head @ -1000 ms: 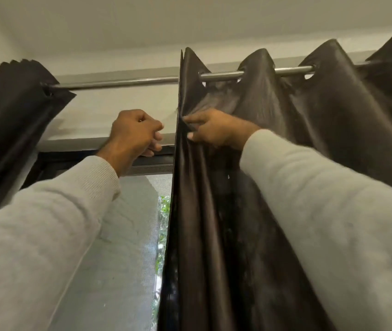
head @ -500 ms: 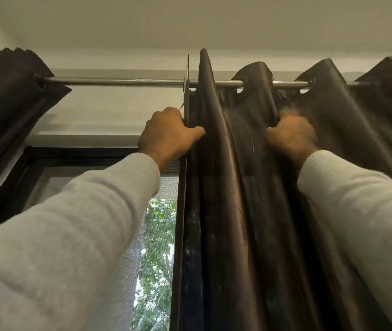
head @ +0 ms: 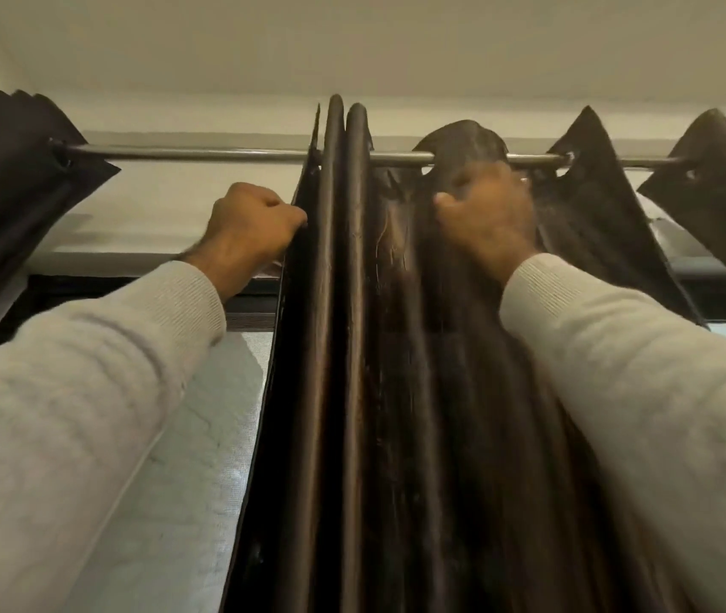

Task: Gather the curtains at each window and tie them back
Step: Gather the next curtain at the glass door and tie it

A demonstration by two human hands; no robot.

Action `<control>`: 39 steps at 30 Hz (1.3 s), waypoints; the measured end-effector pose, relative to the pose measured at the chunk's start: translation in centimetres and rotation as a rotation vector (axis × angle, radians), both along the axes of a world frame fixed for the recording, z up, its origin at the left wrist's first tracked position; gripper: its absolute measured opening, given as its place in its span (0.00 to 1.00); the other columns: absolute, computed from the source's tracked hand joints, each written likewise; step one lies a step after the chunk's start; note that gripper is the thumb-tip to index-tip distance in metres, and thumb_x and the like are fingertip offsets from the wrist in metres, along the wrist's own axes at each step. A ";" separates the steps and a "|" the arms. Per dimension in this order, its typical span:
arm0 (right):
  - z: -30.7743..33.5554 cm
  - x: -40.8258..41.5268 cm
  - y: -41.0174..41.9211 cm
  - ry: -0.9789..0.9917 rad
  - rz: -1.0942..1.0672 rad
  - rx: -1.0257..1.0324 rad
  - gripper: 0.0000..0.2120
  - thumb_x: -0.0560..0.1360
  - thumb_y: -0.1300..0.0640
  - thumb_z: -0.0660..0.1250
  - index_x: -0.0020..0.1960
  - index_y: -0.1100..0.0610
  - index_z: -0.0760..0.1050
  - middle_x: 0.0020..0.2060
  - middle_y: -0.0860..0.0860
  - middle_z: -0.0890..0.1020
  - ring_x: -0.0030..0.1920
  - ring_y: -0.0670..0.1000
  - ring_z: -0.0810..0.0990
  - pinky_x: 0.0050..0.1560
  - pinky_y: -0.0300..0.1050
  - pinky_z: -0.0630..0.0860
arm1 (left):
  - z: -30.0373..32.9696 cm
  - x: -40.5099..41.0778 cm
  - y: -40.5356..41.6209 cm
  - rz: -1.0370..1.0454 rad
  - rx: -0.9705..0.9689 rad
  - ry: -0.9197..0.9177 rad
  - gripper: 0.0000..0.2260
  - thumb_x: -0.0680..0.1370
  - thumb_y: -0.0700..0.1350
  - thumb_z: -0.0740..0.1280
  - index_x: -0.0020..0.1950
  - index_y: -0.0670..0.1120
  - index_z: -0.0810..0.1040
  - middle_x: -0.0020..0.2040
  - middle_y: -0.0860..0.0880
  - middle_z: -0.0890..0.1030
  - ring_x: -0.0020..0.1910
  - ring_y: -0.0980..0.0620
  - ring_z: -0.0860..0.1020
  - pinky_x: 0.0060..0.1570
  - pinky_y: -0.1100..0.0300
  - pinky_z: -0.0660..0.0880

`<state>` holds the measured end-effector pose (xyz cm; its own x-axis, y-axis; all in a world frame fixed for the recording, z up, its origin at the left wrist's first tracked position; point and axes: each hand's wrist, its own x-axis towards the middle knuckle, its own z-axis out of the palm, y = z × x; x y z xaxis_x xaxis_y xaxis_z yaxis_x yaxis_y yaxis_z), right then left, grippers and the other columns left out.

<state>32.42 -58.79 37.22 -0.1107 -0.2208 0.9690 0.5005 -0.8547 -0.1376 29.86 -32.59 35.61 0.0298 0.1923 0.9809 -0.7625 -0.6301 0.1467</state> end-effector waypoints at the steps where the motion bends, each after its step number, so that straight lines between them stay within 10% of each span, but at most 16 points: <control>1: -0.2 0.7 -1.5 -0.014 -0.112 0.113 0.29 0.77 0.40 0.67 0.73 0.55 0.73 0.72 0.60 0.74 0.71 0.65 0.73 0.68 0.63 0.72 | 0.1 0.1 -0.2 -0.002 -0.006 -0.010 0.06 0.79 0.45 0.73 0.45 0.43 0.86 0.43 0.44 0.86 0.41 0.44 0.86 0.42 0.47 0.87; 5: -1.2 2.0 -5.7 0.150 0.091 0.242 0.42 0.73 0.31 0.69 0.76 0.56 0.66 0.73 0.61 0.73 0.72 0.68 0.72 0.70 0.65 0.72 | 0.3 0.3 -0.6 -0.005 -0.018 -0.015 0.06 0.77 0.48 0.72 0.45 0.47 0.87 0.44 0.46 0.87 0.45 0.44 0.87 0.47 0.42 0.87; 12: -1.9 -0.4 1.2 0.133 0.321 -0.032 0.14 0.80 0.57 0.68 0.65 0.52 0.83 0.60 0.52 0.85 0.58 0.54 0.84 0.64 0.50 0.78 | 0.8 0.7 0.0 -0.035 0.030 0.035 0.09 0.78 0.41 0.68 0.53 0.48 0.86 0.49 0.41 0.87 0.44 0.39 0.87 0.34 0.50 0.84; 17: 0.2 -0.8 8.4 0.235 0.682 -0.426 0.19 0.81 0.68 0.63 0.67 0.57 0.83 0.55 0.50 0.86 0.45 0.46 0.82 0.43 0.30 0.80 | 0.6 0.6 0.9 -0.044 0.073 0.060 0.09 0.80 0.36 0.70 0.54 0.47 0.86 0.46 0.39 0.87 0.39 0.41 0.87 0.36 0.49 0.84; 23: 0.2 0.4 2.3 -0.341 0.190 -0.008 0.17 0.77 0.50 0.65 0.64 0.49 0.79 0.62 0.54 0.80 0.62 0.58 0.80 0.60 0.54 0.77 | 0.0 -0.3 2.8 -0.013 0.076 0.077 0.05 0.80 0.38 0.73 0.55 0.44 0.84 0.48 0.40 0.87 0.41 0.42 0.89 0.39 0.48 0.86; 27: -0.2 2.5 -0.9 0.011 0.564 0.085 0.40 0.73 0.32 0.72 0.78 0.50 0.66 0.75 0.54 0.72 0.69 0.58 0.75 0.63 0.58 0.77 | 0.7 -0.1 3.1 0.099 -0.063 0.013 0.13 0.72 0.51 0.76 0.54 0.50 0.84 0.51 0.46 0.86 0.48 0.43 0.87 0.48 0.42 0.87; 29: -0.1 2.7 -0.2 0.213 0.895 -0.046 0.39 0.77 0.37 0.72 0.82 0.49 0.62 0.74 0.52 0.73 0.61 0.54 0.80 0.57 0.54 0.79 | 0.7 -0.1 2.4 0.158 -0.080 -0.002 0.18 0.73 0.53 0.75 0.61 0.50 0.83 0.56 0.46 0.85 0.52 0.42 0.86 0.52 0.42 0.86; 34: 1.2 2.1 6.2 0.159 0.836 -0.332 0.21 0.80 0.69 0.65 0.68 0.52 0.82 0.57 0.53 0.86 0.58 0.55 0.85 0.53 0.50 0.85 | 1.1 0.4 0.0 0.022 0.140 0.085 0.09 0.82 0.37 0.70 0.56 0.47 0.87 0.50 0.45 0.88 0.49 0.43 0.87 0.49 0.48 0.87; 39: 1.9 1.8 5.6 0.250 0.958 -0.402 0.22 0.82 0.69 0.60 0.63 0.50 0.85 0.57 0.51 0.87 0.56 0.52 0.85 0.51 0.48 0.83 | 0.4 -0.8 0.8 -0.260 0.179 0.120 0.11 0.86 0.43 0.66 0.54 0.41 0.87 0.44 0.45 0.87 0.38 0.50 0.85 0.38 0.55 0.83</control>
<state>34.21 -53.24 39.10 0.1515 0.2306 0.9612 0.9842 -0.1254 -0.1250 29.11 -31.78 36.05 0.1722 -0.0117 0.9850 -0.8854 -0.4402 0.1496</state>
